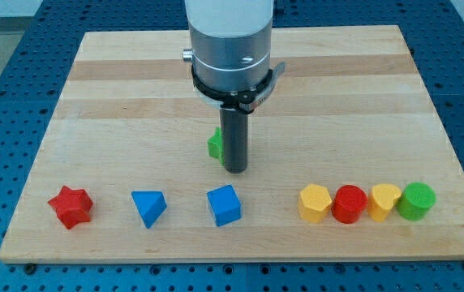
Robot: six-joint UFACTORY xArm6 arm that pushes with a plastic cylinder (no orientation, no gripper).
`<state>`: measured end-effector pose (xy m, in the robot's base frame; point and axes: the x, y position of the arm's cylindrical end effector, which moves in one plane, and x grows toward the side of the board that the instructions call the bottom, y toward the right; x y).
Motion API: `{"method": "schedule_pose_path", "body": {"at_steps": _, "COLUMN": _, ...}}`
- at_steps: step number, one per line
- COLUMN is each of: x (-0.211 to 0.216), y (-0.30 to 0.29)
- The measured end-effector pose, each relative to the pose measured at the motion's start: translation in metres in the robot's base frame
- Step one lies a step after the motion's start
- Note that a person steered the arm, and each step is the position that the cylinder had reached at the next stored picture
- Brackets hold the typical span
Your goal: Move the blue cube slightly up
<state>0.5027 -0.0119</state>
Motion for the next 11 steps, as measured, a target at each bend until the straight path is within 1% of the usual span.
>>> {"method": "schedule_pose_path", "body": {"at_steps": 1, "x": 0.012, "y": 0.005}}
{"method": "schedule_pose_path", "body": {"at_steps": 3, "x": 0.054, "y": 0.036}}
{"method": "schedule_pose_path", "body": {"at_steps": 4, "x": 0.087, "y": 0.028}}
{"method": "schedule_pose_path", "body": {"at_steps": 5, "x": 0.103, "y": 0.002}}
{"method": "schedule_pose_path", "body": {"at_steps": 6, "x": 0.100, "y": -0.008}}
{"method": "schedule_pose_path", "body": {"at_steps": 8, "x": 0.075, "y": -0.007}}
{"method": "schedule_pose_path", "body": {"at_steps": 10, "x": 0.065, "y": 0.013}}
{"method": "schedule_pose_path", "body": {"at_steps": 11, "x": 0.065, "y": 0.000}}
